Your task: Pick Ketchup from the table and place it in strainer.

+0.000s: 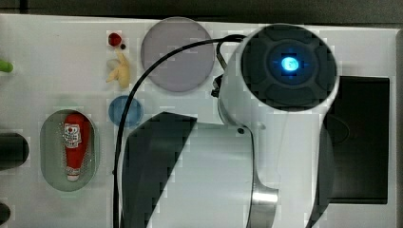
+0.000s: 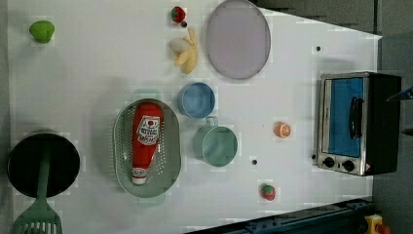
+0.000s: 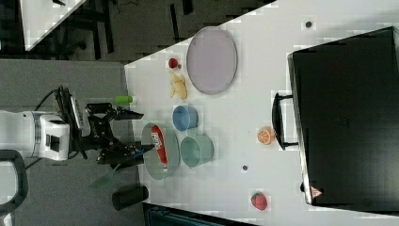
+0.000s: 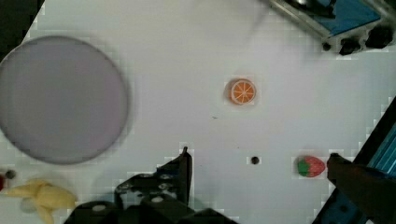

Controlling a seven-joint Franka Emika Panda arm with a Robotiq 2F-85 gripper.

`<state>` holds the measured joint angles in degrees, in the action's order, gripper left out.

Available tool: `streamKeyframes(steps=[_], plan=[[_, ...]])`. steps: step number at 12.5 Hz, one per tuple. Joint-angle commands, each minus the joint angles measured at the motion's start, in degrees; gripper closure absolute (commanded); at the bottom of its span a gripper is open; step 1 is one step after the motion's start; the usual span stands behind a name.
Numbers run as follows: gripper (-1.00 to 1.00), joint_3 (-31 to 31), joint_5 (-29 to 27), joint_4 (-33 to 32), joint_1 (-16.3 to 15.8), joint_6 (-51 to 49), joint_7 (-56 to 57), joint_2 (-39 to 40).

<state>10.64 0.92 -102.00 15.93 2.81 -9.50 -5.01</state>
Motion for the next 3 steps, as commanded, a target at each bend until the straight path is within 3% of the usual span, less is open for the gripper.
streamKeyframes(steps=[1,3], plan=[[-1.00,1.4,-0.6,1.8,-2.1,-0.2,2.4,-0.7],[-1.00,1.1,-0.6,1.7,-2.1,-0.3,2.4,-0.4]])
